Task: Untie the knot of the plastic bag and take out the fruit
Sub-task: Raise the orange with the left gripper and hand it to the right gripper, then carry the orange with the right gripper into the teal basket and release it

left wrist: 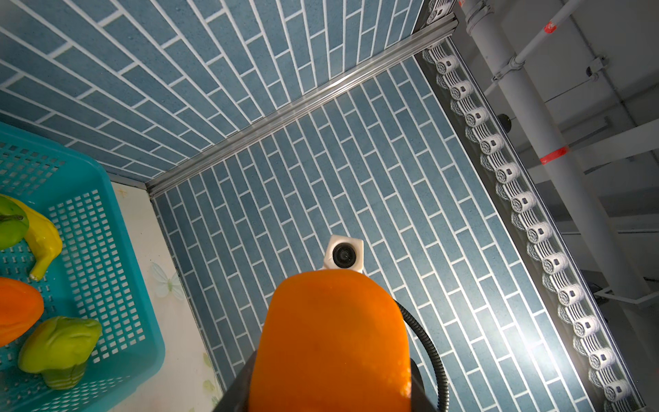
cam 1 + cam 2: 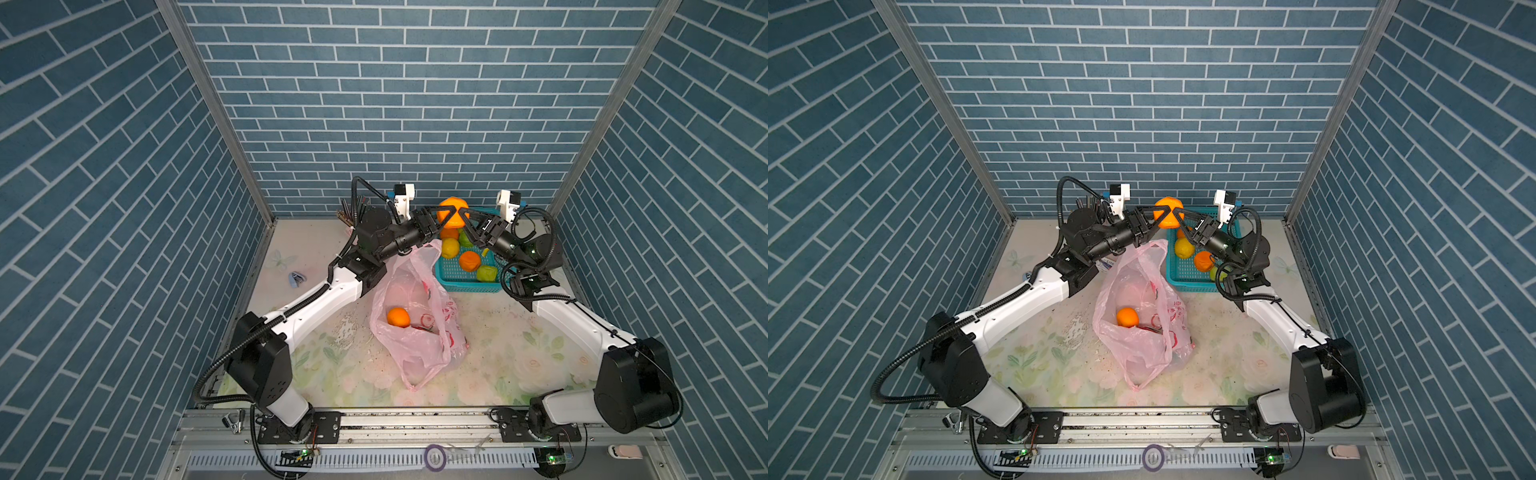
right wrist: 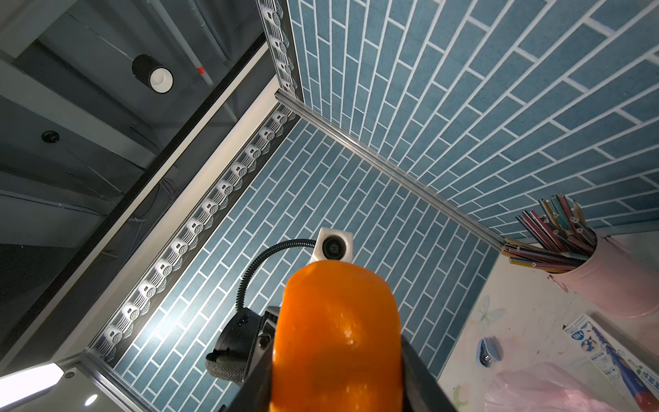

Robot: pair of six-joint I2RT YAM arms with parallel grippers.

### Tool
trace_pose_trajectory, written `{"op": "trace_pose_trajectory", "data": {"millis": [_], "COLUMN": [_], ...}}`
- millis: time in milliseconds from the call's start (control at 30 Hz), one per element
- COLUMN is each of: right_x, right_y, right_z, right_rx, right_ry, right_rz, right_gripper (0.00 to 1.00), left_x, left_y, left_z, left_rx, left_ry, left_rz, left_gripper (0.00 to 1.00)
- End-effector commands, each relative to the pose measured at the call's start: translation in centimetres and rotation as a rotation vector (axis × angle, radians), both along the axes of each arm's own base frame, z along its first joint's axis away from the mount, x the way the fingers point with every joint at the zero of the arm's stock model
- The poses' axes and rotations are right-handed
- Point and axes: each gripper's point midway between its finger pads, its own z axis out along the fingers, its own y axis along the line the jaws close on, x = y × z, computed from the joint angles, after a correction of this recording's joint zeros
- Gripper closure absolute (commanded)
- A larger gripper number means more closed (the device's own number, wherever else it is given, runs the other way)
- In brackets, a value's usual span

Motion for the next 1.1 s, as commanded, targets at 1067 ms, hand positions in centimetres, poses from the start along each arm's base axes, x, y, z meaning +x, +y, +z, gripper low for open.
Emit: {"op": "trace_pose_trajectory", "data": {"millis": [1067], "right_x": [8.8], "right_y": [-9.9], "right_z": [-14.4], "right_rx": [-0.337], "right_ry": [0.249], "right_rz": [-0.263], "right_gripper": [0.59], "left_x": [-4.7], "left_y": [7.5], "left_z": [-7.9], "left_rx": [0.746], "left_ry": [-0.372], "left_rz": [0.116], "left_gripper": [0.11]}}
